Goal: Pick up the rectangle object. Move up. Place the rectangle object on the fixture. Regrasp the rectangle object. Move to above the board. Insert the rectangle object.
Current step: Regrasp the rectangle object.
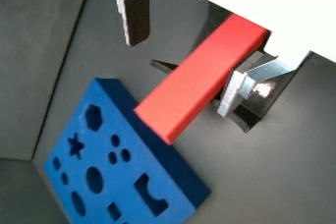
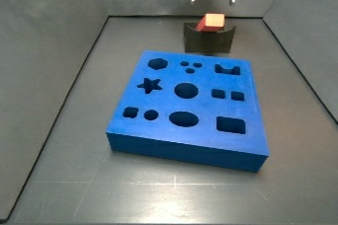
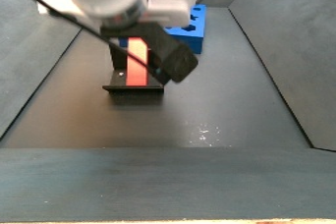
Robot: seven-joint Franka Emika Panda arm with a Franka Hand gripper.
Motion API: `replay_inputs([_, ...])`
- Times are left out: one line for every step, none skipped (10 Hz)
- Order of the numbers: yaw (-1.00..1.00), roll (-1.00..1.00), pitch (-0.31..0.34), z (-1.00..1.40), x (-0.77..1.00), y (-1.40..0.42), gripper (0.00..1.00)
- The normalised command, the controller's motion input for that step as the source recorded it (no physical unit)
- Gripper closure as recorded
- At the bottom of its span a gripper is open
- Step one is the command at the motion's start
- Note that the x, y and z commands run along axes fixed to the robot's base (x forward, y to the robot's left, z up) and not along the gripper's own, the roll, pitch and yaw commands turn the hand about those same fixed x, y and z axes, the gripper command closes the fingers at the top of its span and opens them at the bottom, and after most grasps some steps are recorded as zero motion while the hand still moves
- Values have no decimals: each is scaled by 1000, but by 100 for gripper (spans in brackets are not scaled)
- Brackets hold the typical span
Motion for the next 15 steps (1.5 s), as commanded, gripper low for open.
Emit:
replay_inputs([20,54,26,736,-45,-3,0])
replay_inputs([19,49,38,577,-39,-2,0])
replay_inputs([14,45,49,411,-38,-1,0])
replay_inputs([4,40,54,240,-37,2,0])
replay_inputs([36,1000,53,724,58,-1000,0])
replay_inputs([36,1000,52,697,61,-1000,0])
replay_inputs([35,1000,47,671,31,-1000,0])
replay_inputs([34,1000,40,623,-9,-1000,0])
replay_inputs([34,1000,33,469,-54,-971,0])
replay_inputs([33,1000,28,260,-65,-812,0])
replay_inputs([33,1000,23,132,-58,-651,0])
replay_inputs([33,1000,19,77,-56,-416,0])
replay_inputs([34,1000,15,52,-57,-231,0])
replay_inputs([34,1000,11,41,-57,-108,0])
replay_inputs([34,1000,4,20,-52,-24,0])
